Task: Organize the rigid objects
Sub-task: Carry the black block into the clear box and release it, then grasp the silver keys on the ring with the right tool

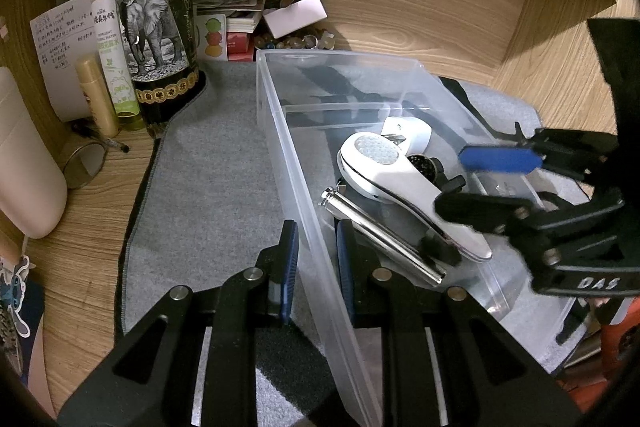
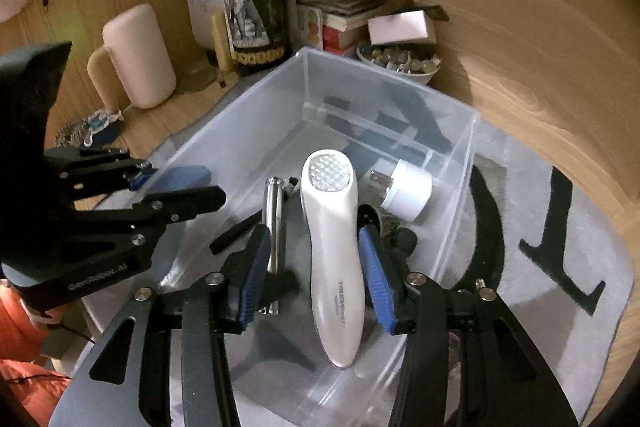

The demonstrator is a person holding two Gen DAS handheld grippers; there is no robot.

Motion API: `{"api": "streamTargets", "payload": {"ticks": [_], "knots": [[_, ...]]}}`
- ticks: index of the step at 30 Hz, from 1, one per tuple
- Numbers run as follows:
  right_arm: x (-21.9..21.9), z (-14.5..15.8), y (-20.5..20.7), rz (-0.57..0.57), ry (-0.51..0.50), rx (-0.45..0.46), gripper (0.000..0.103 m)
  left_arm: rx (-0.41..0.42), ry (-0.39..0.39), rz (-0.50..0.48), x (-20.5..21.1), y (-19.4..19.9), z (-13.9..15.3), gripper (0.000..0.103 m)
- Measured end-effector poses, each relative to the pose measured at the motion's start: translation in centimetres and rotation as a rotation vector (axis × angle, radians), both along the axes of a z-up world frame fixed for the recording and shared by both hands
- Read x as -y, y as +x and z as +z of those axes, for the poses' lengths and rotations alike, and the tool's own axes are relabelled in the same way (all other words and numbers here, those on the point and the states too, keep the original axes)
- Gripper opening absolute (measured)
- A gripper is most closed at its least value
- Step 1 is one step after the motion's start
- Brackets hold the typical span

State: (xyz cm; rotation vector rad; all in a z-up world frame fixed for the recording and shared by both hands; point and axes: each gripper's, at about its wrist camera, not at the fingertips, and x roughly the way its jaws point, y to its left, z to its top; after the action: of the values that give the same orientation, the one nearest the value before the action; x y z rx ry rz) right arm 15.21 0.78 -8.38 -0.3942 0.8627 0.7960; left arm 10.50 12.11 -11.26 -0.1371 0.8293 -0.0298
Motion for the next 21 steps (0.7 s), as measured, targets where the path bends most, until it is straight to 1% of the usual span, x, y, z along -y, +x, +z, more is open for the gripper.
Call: {"api": "streamTargets", "payload": {"ticks": [6, 10, 14, 17, 21], "knots": [[1.9, 2.5, 0.1, -0.045, 0.063, 0.068, 0.057, 0.000, 0.000, 0.000, 0.0, 0.0, 0.0, 0.018], [4.0, 4.3, 0.8, -0.103, 0.095, 0.105, 0.058, 0.000, 0.000, 0.000, 0.0, 0.0, 0.0, 0.018], [6.8, 5.6, 2.0, -0.188, 0.109, 0.135, 0.058, 0.000, 0.000, 0.000, 0.0, 0.0, 0.0, 0.018], [8.8, 5.7, 2.8, -0.251, 0.106, 0.146, 0.058, 0.000, 0.000, 0.000, 0.0, 0.0, 0.0, 0.018], [11.0, 4.1, 4.0, -0.321, 0.082, 0.114, 0.058, 0.000, 0.000, 0.000, 0.0, 0.0, 0.0, 0.018]]}}
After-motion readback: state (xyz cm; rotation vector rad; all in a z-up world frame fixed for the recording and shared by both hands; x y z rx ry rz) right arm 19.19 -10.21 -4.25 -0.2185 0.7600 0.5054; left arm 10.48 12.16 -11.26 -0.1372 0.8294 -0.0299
